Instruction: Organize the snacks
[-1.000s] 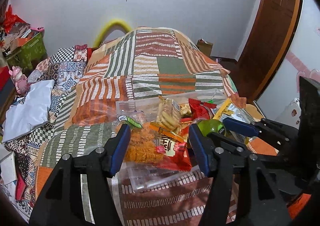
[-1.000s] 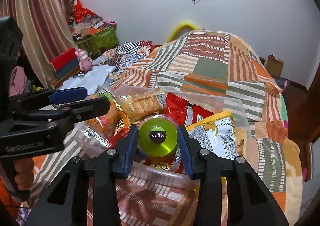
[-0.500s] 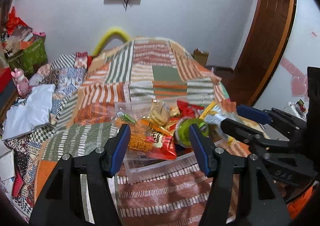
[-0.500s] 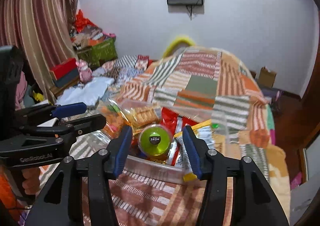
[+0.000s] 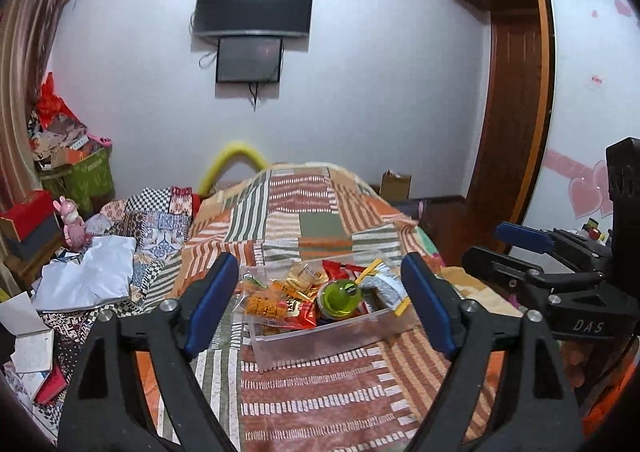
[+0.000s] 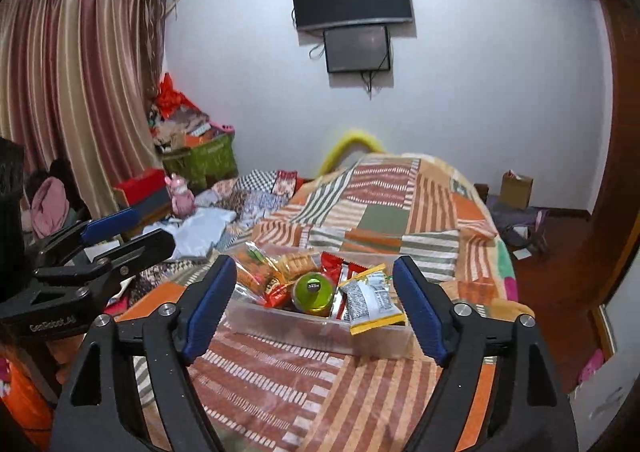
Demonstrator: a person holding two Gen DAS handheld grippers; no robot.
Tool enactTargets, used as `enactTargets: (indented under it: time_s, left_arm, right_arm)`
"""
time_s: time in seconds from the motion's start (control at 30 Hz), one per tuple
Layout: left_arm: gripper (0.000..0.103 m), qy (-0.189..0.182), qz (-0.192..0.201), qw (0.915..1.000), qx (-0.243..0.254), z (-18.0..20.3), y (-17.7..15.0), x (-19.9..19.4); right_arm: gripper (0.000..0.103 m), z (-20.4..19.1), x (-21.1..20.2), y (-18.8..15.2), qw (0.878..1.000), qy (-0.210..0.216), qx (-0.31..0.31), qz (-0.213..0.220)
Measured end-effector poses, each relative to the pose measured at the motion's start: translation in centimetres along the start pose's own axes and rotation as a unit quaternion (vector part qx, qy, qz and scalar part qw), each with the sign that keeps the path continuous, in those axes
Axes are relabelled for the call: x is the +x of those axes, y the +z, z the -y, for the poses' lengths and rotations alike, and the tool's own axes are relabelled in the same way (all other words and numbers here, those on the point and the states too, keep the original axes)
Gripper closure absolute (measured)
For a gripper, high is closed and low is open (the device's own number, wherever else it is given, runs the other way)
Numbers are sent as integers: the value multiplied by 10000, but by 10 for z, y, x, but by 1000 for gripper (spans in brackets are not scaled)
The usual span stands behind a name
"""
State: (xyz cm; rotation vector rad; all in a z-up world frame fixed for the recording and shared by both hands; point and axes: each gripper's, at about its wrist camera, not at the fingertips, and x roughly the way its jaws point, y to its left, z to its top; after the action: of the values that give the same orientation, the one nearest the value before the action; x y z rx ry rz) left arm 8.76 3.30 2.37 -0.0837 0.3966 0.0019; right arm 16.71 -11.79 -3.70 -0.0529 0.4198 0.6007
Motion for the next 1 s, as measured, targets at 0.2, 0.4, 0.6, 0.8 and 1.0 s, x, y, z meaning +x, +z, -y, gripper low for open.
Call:
enactTargets:
  time_s: [0.2, 0.4, 0.6, 0.8, 1.0]
  left_arm:
    - [5, -23, 219, 9997, -75, 4, -8, -22]
    - [4, -81, 302, 9994, -134, 6, -15, -37]
    - [4, -98, 375, 9992, -86, 10, -18, -47]
    - [3, -113, 368, 9992, -76, 11, -20, -49]
    - [3, -119, 340, 9993, -82, 11, -22, -48]
  right_arm:
    - [8, -3, -24, -4, 9997, -27, 20, 256]
    - [3, -4, -37, -14, 9993, -52, 88, 369]
    - [2, -6, -45, -18, 9990, -44, 124, 435]
    - [2, -6, -49, -20, 9988, -65, 105, 478]
    - [2, -6, -48, -22, 9990, -47, 116, 440]
